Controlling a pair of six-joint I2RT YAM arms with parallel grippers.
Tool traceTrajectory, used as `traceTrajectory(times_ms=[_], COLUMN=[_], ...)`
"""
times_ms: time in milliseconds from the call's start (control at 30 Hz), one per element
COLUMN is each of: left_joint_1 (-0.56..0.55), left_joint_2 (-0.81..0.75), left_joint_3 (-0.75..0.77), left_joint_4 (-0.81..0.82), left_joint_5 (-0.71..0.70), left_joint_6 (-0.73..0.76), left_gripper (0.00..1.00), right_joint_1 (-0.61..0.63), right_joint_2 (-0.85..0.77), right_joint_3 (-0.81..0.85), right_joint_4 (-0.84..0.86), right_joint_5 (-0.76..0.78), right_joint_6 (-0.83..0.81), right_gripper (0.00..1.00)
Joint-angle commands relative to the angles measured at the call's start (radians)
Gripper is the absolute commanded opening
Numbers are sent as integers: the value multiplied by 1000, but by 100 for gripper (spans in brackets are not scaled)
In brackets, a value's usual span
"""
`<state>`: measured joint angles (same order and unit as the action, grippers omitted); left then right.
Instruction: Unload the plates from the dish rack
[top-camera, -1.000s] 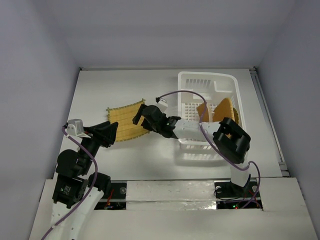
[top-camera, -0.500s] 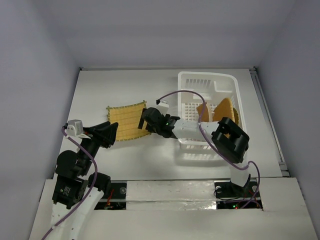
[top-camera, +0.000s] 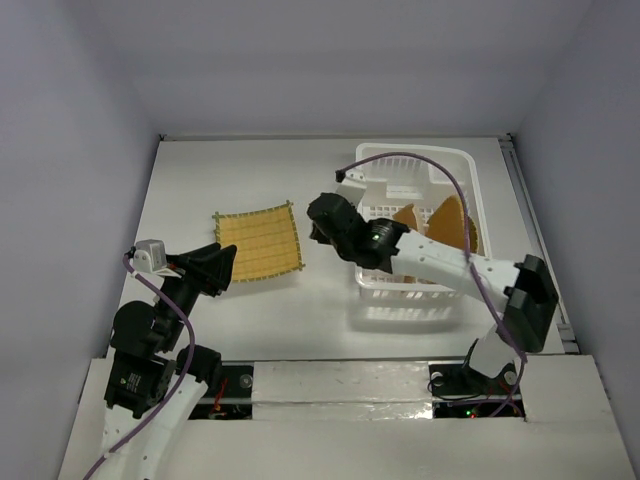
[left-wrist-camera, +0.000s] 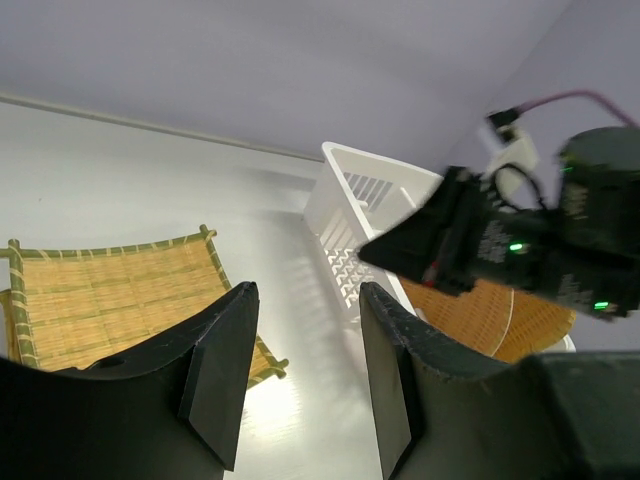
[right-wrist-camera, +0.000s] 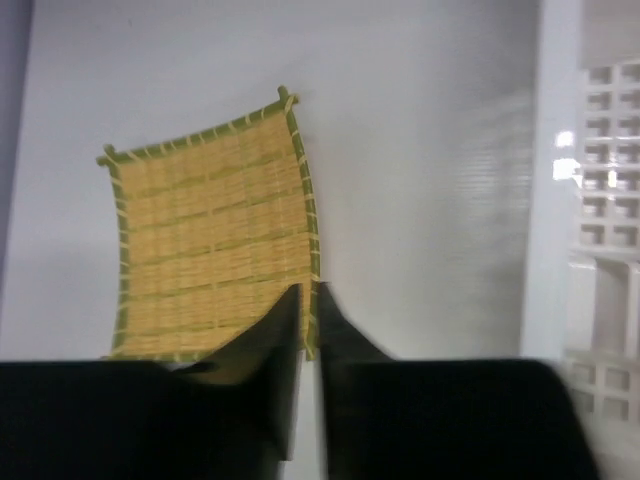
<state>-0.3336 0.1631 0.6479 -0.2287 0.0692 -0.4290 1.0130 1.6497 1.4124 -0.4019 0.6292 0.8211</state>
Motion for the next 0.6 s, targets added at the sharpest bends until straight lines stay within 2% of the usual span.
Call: traceTrajectory(times_ms=[0,100,133,267,300,333,367,400,467,567], left_joint_1=[2,2,2,2,2,2,2,2,2,2], left_joint_2=[-14,-13,-11,-11,-10,-10,-8,-7,-2,4], left_joint_3=[9,9,9,7,7,7,7,7,7,7], left_joint_4=[48,46,46,48,49,51,49,49,49,48], left_joint_5=[11,12,12,15,15,15,17,17,17,15], left_joint_6=[-4,-2,-4,-4,-4,-4,-2,-4,-5,-5], left_gripper=[42,42,42,42,42,42,42,42,42,42], right_joint_1=[16,16,16,16,16,16,16,7,-27,-95], right_joint_2=[-157,-278,-304,-407,-436,-448,-456,-461,-464,-458], right_joint_3=[52,54,51,23,-4,-18,-30,-41,-64,-93], right_joint_4=[-109,-251,-350,-613,-642,-681,-693,-706,-721,-657], right_joint_5=[139,252,282,386,380,374,368,353,356,316], right_joint_6=[-86,-122,-119,-13,-11,-7,-10,-16,-37,-105], right_gripper=[1,0,0,0,5,16,29,50,72,75])
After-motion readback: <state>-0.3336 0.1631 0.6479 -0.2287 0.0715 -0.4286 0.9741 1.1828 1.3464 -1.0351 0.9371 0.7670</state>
